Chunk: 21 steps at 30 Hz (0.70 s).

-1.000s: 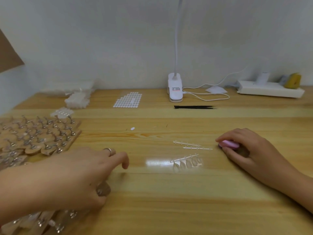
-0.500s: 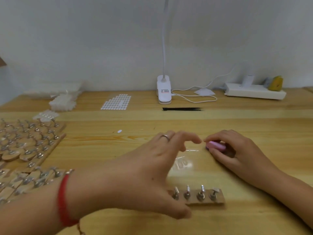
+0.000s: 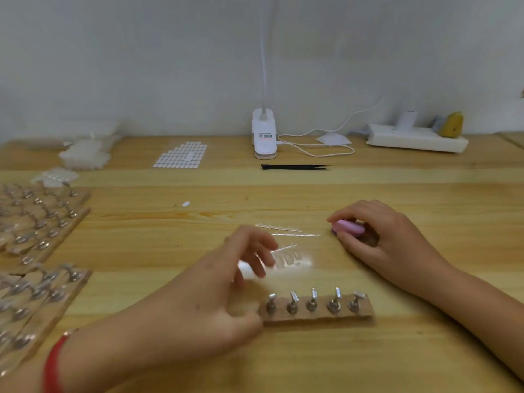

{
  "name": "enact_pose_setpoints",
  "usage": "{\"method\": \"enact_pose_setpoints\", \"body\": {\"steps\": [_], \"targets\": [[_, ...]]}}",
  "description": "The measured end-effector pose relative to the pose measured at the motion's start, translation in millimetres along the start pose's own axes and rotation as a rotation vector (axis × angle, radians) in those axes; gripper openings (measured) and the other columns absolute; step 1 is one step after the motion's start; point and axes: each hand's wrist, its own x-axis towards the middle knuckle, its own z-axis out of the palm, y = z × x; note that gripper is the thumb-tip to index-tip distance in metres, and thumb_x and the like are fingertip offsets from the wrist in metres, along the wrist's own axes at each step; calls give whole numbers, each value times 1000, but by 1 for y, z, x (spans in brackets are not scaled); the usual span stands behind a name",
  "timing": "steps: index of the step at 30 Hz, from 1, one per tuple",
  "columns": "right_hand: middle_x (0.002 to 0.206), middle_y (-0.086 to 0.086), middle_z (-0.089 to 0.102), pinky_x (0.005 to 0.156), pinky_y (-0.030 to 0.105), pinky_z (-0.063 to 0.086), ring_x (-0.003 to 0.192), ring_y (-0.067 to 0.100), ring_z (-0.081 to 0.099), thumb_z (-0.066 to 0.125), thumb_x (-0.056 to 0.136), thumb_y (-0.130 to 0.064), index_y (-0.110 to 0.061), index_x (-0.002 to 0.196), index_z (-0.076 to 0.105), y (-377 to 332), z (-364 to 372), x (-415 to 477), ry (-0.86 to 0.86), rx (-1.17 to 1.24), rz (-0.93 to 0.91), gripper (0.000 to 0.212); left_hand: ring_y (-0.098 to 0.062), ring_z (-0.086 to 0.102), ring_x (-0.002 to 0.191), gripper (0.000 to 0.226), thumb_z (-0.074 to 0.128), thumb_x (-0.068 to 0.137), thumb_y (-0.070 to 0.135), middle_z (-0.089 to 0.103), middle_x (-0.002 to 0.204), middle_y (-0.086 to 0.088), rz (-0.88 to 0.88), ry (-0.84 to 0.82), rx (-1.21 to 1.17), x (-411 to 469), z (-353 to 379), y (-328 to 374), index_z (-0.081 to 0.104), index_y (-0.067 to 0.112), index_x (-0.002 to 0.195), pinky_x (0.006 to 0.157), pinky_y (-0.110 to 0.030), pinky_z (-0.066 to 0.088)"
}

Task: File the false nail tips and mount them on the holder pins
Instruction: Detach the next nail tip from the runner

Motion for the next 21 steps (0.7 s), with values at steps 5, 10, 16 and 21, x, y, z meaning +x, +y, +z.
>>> {"method": "enact_pose_setpoints", "body": {"steps": [5,10,16,21], "targets": [[92,-10,65,81,20,42,91,11,58,69,85,-8,-18,98,70,-1,-1,1,-4,1,3,17,6,48,91,30,55,67,45,53,95,21,-216,201,106,21,-8,-8,51,43,97,71,-10,38],[92,-11,66,80,17,41,90,8,57,69,84,-8,-18,97,70,-2,-1,1,-7,-5,0,16,11,41,100,33,57,65,66,49,95,28,-195,123,358,25,2,-18,58,46,92,80,-14,39],[104,-3,61,83,17,42,95,12,58,73,82,-9,-16,103,70,-5,-2,2,27,-13,16,22,-5,56,73,24,74,71,29,62,79,18,-110,236,75,28,8,-19,56,36,86,63,-16,43],[73,0,68,52,17,45,55,8,56,69,78,-34,-15,91,70,-37,-19,9,140,567,272,23,-9,59,67,23,69,76,14,60,74,12,152,399,29,32,10,-4,58,30,88,58,-17,46]]}}
